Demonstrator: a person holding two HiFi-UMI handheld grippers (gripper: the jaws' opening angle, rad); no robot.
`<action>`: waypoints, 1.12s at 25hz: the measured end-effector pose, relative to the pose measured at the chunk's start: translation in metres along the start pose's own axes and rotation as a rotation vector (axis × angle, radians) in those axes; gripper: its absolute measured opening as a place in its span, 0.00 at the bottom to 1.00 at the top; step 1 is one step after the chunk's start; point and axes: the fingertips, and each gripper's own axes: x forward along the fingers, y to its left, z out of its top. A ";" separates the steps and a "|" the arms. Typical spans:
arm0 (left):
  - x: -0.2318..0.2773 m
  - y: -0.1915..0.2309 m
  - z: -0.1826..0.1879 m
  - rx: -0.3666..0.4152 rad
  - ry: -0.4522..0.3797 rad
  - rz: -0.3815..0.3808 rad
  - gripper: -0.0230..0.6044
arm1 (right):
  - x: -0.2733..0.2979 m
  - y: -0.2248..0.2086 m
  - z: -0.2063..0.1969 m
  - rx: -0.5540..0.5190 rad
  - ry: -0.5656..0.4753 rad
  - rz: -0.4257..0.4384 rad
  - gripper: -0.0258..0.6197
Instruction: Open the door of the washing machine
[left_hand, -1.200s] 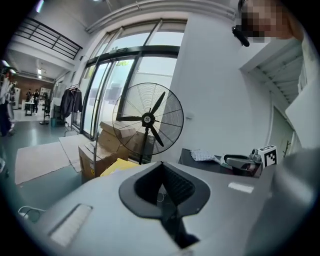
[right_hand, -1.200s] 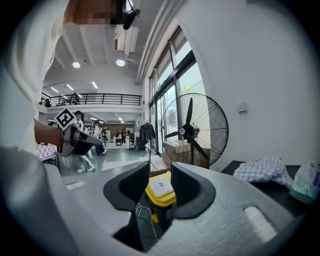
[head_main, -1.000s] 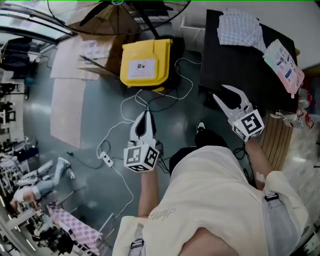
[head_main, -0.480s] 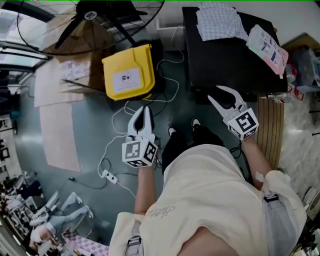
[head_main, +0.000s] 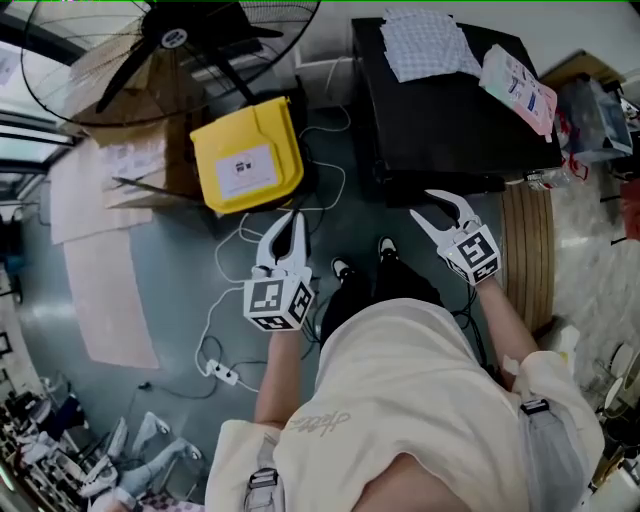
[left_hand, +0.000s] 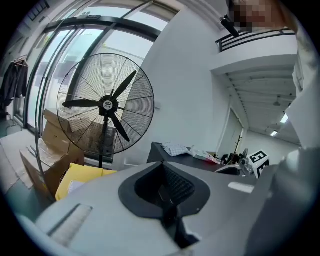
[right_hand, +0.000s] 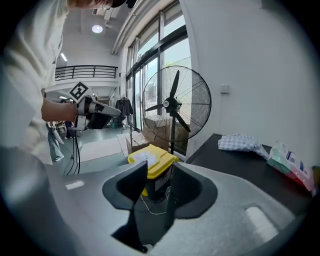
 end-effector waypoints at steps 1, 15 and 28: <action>0.000 -0.001 -0.001 0.005 0.003 -0.006 0.07 | 0.002 0.002 -0.006 0.005 0.011 0.003 0.29; -0.016 -0.019 -0.029 -0.037 0.081 0.081 0.07 | 0.062 0.009 -0.165 -0.284 0.435 0.211 0.32; -0.028 -0.045 -0.043 -0.054 0.124 0.167 0.07 | 0.109 -0.002 -0.260 -0.757 0.694 0.314 0.36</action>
